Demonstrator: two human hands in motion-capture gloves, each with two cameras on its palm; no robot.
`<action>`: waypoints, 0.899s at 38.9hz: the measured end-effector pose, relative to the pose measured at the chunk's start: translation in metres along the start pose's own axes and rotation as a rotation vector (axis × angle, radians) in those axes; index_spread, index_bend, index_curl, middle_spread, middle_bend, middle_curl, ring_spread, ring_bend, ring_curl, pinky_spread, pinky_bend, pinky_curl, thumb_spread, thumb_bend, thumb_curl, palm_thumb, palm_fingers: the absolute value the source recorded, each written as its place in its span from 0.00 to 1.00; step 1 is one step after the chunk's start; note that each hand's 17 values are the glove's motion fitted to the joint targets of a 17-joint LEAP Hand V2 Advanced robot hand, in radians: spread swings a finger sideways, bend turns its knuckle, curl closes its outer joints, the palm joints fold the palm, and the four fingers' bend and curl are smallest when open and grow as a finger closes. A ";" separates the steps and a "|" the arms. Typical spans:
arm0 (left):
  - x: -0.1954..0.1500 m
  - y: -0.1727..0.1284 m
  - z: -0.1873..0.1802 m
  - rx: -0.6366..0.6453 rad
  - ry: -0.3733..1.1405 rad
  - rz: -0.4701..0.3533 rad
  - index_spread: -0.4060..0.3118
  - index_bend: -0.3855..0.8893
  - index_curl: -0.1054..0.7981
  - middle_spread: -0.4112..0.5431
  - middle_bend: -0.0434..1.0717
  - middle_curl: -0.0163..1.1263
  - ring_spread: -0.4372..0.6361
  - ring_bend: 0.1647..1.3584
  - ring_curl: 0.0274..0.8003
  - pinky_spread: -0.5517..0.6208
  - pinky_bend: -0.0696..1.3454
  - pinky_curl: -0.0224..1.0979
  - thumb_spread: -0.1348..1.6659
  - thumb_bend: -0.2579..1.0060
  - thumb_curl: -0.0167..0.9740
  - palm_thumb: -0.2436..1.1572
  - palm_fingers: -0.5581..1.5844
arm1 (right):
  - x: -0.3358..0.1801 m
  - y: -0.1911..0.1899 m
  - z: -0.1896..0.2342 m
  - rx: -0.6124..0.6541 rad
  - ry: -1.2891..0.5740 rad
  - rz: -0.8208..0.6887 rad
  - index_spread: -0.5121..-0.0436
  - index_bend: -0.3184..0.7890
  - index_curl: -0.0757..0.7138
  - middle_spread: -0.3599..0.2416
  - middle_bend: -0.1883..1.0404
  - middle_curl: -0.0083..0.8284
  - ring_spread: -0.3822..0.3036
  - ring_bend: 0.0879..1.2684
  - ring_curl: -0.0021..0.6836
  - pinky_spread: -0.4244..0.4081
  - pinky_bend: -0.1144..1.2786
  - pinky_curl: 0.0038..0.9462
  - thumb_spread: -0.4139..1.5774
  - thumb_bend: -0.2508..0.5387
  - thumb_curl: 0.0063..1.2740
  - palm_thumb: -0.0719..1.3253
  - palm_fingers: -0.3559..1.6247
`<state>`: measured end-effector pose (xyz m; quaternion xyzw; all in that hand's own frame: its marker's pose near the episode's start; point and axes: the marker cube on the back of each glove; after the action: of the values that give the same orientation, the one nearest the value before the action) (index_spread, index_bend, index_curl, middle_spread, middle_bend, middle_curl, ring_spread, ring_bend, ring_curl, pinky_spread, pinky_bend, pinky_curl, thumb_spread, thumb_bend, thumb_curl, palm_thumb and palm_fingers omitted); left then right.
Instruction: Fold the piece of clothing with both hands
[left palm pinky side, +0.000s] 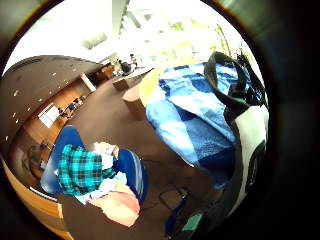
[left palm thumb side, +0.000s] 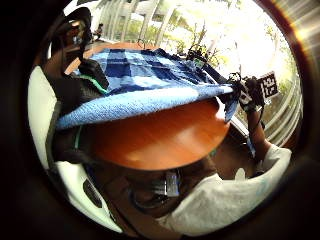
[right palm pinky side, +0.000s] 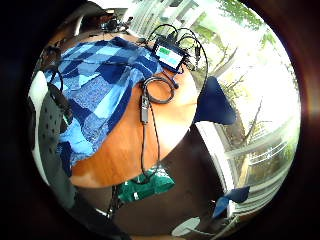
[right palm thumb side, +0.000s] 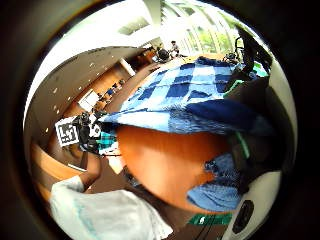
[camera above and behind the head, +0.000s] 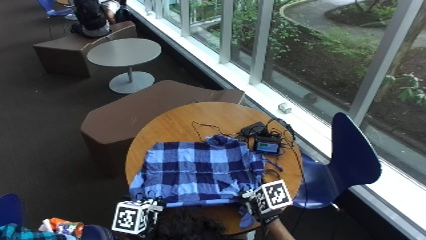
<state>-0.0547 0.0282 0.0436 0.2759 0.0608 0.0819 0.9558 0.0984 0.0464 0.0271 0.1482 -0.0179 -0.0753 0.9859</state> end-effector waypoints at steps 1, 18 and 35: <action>-0.001 -0.001 -0.014 -0.015 0.031 0.029 0.14 0.45 0.52 0.10 0.36 0.39 0.08 0.44 0.44 0.26 0.36 0.31 0.72 0.32 0.35 0.62 0.88 | 0.000 0.004 -0.011 -0.065 -0.027 -0.028 0.41 0.41 0.50 0.20 0.41 0.47 0.14 0.49 0.56 0.16 0.48 0.37 0.83 0.63 0.30 0.70 0.84; -0.069 -0.133 0.054 -0.625 0.001 0.083 0.13 0.39 0.49 0.03 0.52 0.46 0.03 0.65 0.59 0.13 0.53 0.41 0.73 0.25 0.34 0.64 0.91 | 0.029 -0.209 0.035 -0.763 -0.453 -0.054 0.42 0.33 0.44 0.17 0.54 0.56 0.16 0.63 0.66 0.08 0.54 0.42 0.77 0.44 0.28 0.68 0.87; -0.097 -0.192 0.165 -0.608 -0.134 -0.136 0.15 0.43 0.52 0.05 0.55 0.46 0.04 0.72 0.62 0.16 0.51 0.44 0.73 0.19 0.33 0.64 0.83 | 0.046 -0.286 0.096 -0.269 -0.034 0.247 0.47 0.44 0.47 0.20 0.56 0.58 0.24 0.68 0.71 0.13 0.61 0.47 0.72 0.32 0.29 0.71 0.82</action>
<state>-0.0994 -0.2351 0.0858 -0.0223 -0.0111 0.0139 0.9996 0.0975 -0.2589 0.0347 0.0102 -0.0425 0.0421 0.9982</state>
